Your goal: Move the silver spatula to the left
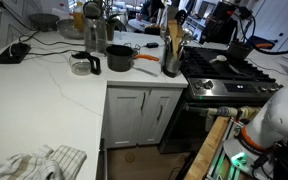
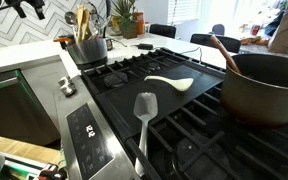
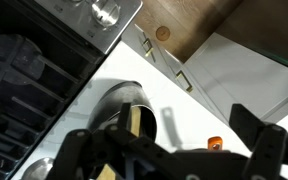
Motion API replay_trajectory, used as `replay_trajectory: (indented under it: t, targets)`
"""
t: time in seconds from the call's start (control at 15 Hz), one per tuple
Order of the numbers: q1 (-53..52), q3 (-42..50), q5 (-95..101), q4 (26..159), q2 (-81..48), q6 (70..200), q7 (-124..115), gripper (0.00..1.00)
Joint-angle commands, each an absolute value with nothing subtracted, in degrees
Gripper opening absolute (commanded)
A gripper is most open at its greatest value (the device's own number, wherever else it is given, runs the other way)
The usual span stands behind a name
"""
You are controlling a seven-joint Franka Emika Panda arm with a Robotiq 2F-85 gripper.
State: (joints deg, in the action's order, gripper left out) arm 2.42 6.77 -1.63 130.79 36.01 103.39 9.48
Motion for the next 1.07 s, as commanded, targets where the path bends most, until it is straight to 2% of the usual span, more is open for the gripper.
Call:
replay_trajectory:
  t: [0.0,0.6,1.0]
  targets:
    - [4.1,11.6,0.5,133.2,39.6,103.1,16.7,1.00]
    - [10.4,25.5,7.1,133.5,38.9,102.8,32.7,1.00]
    - [15.7,31.0,15.8,134.5,37.4,104.4,40.0,1.00]
